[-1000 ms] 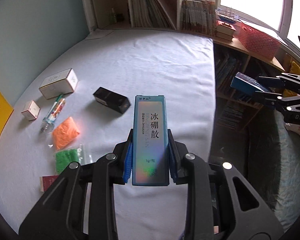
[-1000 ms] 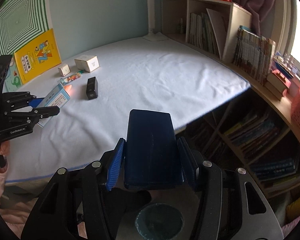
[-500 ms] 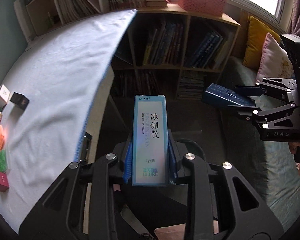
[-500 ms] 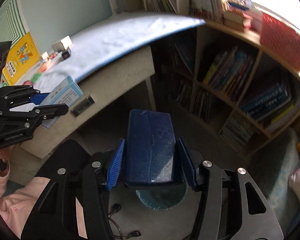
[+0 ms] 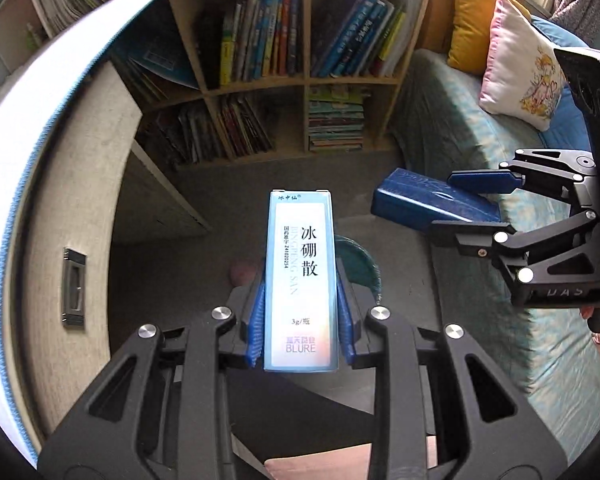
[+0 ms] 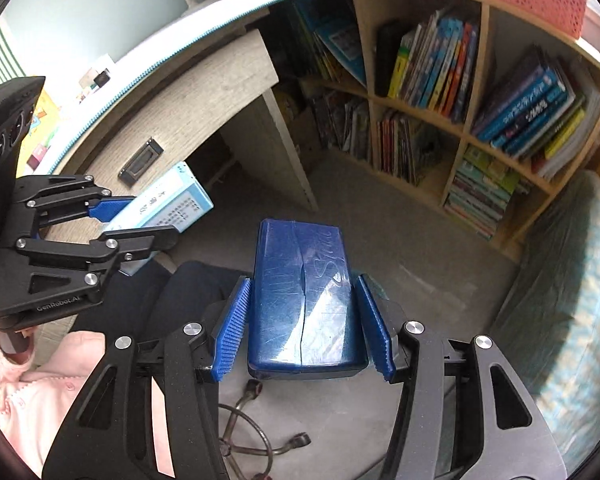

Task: Collect trash
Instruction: 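Carry both held items over the teal wastebasket and open both tools, then return both tools to the desk above the remaining items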

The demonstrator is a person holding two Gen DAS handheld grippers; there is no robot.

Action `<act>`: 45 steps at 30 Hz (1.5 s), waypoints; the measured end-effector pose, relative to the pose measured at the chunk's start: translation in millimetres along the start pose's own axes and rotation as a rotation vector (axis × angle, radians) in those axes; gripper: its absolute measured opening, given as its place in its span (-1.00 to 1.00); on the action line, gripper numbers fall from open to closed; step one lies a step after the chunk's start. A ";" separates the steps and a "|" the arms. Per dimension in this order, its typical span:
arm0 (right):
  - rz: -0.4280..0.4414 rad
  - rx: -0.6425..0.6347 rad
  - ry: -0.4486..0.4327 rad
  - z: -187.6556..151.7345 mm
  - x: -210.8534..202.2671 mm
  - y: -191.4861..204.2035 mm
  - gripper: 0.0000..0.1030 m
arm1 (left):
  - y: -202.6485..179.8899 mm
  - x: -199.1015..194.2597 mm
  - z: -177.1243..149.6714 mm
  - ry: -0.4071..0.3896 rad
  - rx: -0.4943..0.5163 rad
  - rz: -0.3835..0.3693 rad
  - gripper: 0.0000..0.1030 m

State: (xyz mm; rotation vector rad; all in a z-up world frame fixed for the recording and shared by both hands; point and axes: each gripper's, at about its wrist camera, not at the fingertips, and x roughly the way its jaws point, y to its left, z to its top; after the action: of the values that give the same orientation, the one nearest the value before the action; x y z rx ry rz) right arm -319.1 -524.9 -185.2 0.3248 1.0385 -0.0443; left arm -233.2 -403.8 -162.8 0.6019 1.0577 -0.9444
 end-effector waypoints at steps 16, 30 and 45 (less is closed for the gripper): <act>0.029 0.123 -0.038 5.4 -1.1 -19.3 0.67 | 3.9 12.3 -4.7 0.002 -0.013 0.033 0.81; 0.046 0.129 -0.043 18.1 -3.7 -17.3 0.72 | 28.2 -22.7 -6.9 -0.059 -0.051 0.070 0.84; 0.094 -0.045 -0.085 70.0 -20.8 37.4 0.72 | 67.9 -83.4 -13.5 -0.129 -0.106 0.175 0.87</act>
State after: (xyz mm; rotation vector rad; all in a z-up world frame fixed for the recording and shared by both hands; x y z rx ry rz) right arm -264.0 -511.7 -125.9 0.3274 0.9381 0.0491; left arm -195.0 -330.5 -92.7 0.5294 0.9177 -0.7600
